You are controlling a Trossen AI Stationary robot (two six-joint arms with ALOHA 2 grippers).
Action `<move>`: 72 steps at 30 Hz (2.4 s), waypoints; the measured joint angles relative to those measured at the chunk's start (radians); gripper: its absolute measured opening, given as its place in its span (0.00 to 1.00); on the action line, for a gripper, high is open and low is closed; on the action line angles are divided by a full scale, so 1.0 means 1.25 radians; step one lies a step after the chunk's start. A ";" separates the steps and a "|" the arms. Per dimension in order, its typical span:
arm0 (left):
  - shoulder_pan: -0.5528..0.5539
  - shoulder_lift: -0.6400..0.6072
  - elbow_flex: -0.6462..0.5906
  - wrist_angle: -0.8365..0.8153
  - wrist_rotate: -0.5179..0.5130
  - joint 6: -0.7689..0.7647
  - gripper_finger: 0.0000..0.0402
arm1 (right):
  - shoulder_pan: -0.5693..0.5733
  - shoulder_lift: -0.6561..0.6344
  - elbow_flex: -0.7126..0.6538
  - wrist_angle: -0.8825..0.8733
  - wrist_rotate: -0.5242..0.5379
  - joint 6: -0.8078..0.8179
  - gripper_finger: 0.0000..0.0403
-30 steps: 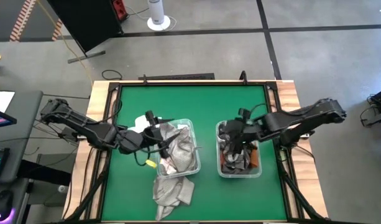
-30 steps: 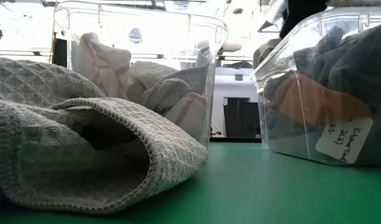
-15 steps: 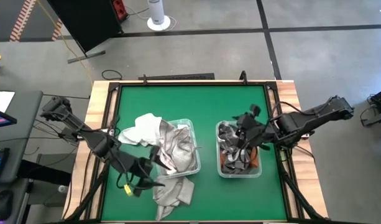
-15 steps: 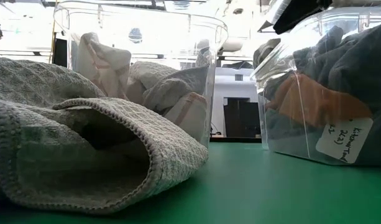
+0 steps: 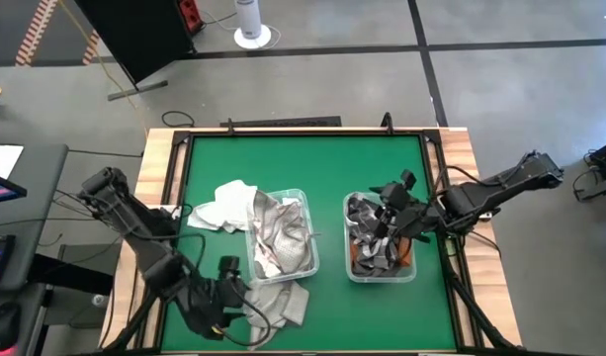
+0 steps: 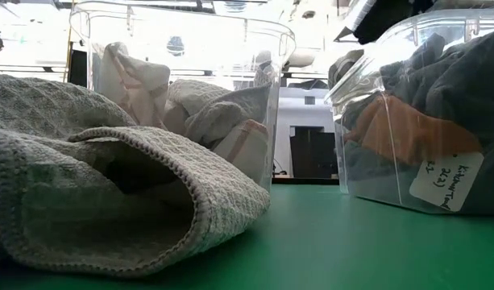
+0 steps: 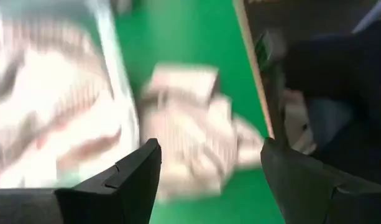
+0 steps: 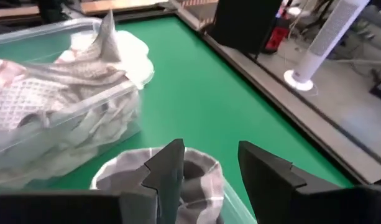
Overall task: Sort microfiber towel by color & place in baskets
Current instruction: Put the light grey microfiber towel into the left transparent bin
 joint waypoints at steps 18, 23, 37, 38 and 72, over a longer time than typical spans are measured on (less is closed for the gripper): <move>-0.092 0.260 0.031 -0.163 0.082 -0.174 0.66 | 0.036 0.026 0.000 0.183 0.093 -0.125 0.46; -0.085 0.307 0.031 -0.148 0.052 -0.080 0.65 | 0.036 0.026 0.000 0.188 0.093 -0.113 0.46; 0.004 0.318 0.007 -0.066 0.122 0.199 0.52 | 0.087 0.072 0.001 0.225 0.088 -0.062 0.46; 0.011 0.319 -0.001 -0.059 0.138 0.208 0.51 | 0.091 0.076 0.001 0.231 0.088 -0.062 0.46; 0.036 -0.084 -0.033 0.182 -0.016 0.281 0.00 | 0.140 0.086 0.001 0.295 0.090 -0.091 0.46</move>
